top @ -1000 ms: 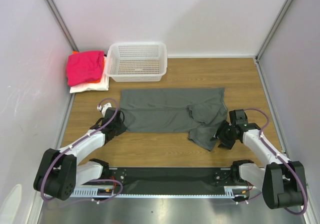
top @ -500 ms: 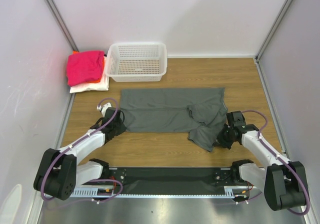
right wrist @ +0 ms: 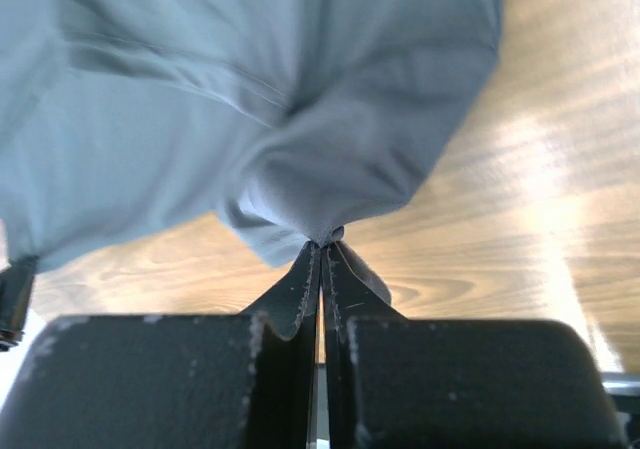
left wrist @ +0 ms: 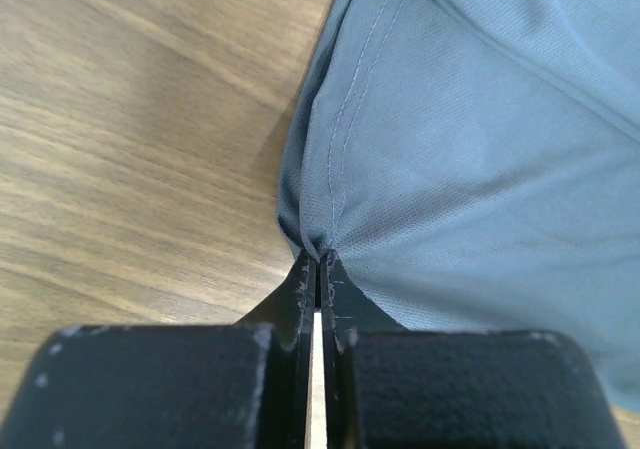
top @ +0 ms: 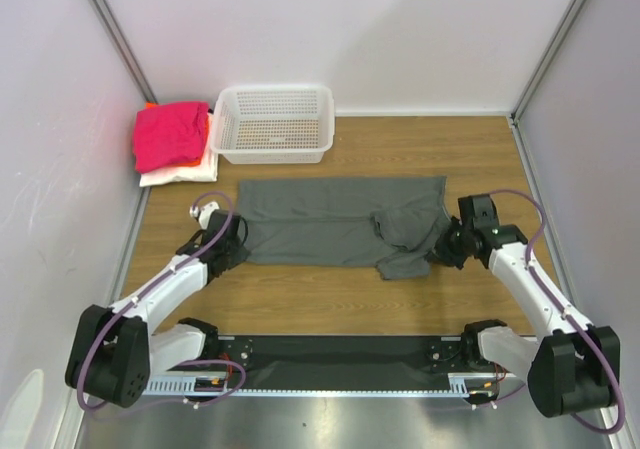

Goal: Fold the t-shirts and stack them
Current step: Fold the tshirt

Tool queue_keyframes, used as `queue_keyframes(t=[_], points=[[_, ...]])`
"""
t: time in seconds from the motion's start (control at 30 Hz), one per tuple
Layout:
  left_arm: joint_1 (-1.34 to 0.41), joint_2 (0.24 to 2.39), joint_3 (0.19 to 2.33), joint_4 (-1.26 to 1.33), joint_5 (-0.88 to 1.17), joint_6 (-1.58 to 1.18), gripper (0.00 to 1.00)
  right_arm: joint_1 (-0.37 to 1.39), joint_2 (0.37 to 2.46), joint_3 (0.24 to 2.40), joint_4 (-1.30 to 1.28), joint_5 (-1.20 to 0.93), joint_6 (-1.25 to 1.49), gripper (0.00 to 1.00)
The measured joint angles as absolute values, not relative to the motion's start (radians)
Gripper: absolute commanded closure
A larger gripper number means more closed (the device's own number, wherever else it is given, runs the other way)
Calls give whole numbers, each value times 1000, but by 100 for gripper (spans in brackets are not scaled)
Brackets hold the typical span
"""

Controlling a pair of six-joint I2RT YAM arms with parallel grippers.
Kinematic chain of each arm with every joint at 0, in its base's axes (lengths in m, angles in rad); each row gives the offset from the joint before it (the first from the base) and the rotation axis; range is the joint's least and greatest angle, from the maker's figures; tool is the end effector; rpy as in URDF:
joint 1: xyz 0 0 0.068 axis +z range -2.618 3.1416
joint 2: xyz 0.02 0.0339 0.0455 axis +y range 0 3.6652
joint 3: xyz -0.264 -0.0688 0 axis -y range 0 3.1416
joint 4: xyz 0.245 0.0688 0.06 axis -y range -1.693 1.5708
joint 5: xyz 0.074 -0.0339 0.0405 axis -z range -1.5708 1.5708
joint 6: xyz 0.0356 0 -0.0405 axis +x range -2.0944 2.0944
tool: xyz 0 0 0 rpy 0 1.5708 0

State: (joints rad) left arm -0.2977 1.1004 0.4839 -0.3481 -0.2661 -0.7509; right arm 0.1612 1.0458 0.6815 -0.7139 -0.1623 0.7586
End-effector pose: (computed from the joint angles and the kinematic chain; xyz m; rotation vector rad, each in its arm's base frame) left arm 0.1908 -0.0487 0.1671 -0.6602 2.4000 -0.1012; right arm 0.1862 0.0361 0.2146 0.7493 2.6229 0.5031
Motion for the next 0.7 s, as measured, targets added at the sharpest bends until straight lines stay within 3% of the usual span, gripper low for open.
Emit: queue_keyframes(t=[0.7], points=[[-295, 1394, 853, -411, -397, -590, 100, 82, 1475, 1115, -588, -194, 646, 100]])
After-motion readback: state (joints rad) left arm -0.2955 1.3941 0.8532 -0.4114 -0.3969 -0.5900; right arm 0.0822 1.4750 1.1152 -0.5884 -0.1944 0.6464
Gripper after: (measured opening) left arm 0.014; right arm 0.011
